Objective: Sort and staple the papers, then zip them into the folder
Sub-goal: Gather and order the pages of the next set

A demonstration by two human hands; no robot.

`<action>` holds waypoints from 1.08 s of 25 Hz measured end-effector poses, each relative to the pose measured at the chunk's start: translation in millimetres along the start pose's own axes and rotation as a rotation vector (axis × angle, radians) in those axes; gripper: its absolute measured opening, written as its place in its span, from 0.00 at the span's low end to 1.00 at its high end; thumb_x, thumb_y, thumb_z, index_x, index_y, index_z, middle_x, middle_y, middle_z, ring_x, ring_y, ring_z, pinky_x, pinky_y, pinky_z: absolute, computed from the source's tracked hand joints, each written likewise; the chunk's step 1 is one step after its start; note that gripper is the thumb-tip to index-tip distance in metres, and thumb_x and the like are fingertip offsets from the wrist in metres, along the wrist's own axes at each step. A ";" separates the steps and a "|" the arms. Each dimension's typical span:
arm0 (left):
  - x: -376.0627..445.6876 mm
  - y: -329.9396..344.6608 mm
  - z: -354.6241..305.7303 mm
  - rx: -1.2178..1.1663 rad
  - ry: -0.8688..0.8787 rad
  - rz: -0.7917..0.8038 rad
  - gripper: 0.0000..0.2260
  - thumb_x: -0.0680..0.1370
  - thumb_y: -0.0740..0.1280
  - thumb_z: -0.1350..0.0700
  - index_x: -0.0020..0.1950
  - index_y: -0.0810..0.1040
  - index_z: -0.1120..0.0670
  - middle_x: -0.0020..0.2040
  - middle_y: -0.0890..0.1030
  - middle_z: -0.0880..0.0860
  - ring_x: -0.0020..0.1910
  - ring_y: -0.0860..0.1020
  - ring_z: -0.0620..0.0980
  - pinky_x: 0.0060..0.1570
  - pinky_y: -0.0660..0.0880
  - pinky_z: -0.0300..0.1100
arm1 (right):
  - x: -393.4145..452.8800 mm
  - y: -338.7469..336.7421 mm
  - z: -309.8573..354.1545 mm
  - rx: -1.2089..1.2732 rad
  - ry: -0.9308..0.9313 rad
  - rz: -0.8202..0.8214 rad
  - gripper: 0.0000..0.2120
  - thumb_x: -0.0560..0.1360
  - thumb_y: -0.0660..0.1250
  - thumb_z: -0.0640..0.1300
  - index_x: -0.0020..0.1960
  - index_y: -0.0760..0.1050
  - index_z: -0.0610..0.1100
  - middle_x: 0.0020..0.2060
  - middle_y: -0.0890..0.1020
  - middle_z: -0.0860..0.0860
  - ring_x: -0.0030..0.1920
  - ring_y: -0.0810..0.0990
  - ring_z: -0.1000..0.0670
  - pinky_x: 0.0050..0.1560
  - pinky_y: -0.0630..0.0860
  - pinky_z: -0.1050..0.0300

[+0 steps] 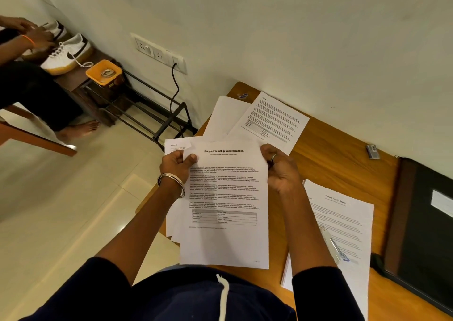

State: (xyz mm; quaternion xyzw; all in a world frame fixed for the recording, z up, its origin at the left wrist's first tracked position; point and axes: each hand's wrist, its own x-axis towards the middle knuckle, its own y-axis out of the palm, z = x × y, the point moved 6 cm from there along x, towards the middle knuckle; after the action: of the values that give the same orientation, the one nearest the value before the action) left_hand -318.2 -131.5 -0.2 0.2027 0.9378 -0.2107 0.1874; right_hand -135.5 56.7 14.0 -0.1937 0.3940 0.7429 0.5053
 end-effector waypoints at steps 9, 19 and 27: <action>-2.4 -3.7 3.2 -0.056 -0.052 -0.049 0.09 0.75 0.68 0.53 0.54 0.78 0.54 0.54 0.81 0.55 0.43 0.79 0.55 0.39 0.76 0.44 | -3.3 -5.7 9.5 -0.344 -0.208 0.014 0.15 0.70 0.73 0.33 0.56 0.78 0.40 0.47 0.84 0.45 0.49 0.84 0.43 0.51 0.81 0.46; -2.5 -3.6 9.0 -0.040 -0.115 -0.103 0.15 0.75 0.69 0.53 0.60 0.76 0.54 0.56 0.79 0.53 0.48 0.79 0.57 0.47 0.77 0.50 | -3.9 -9.9 -11.5 -0.165 -0.076 0.057 0.12 0.69 0.73 0.35 0.52 0.80 0.41 0.48 0.85 0.45 0.51 0.83 0.43 0.55 0.79 0.44; -3.1 -0.7 6.7 -0.020 -0.105 -0.077 0.17 0.74 0.69 0.52 0.62 0.74 0.53 0.57 0.80 0.52 0.48 0.80 0.56 0.50 0.78 0.53 | -5.0 -8.3 -11.5 -0.184 -0.018 0.094 0.07 0.71 0.72 0.37 0.49 0.81 0.43 0.48 0.85 0.46 0.49 0.82 0.46 0.52 0.80 0.49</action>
State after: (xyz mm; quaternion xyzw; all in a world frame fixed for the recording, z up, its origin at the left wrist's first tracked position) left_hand -314.1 -136.2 -4.3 0.1532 0.9357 -0.2190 0.2301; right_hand -127.2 46.2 7.1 -0.2137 0.3282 0.8005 0.4537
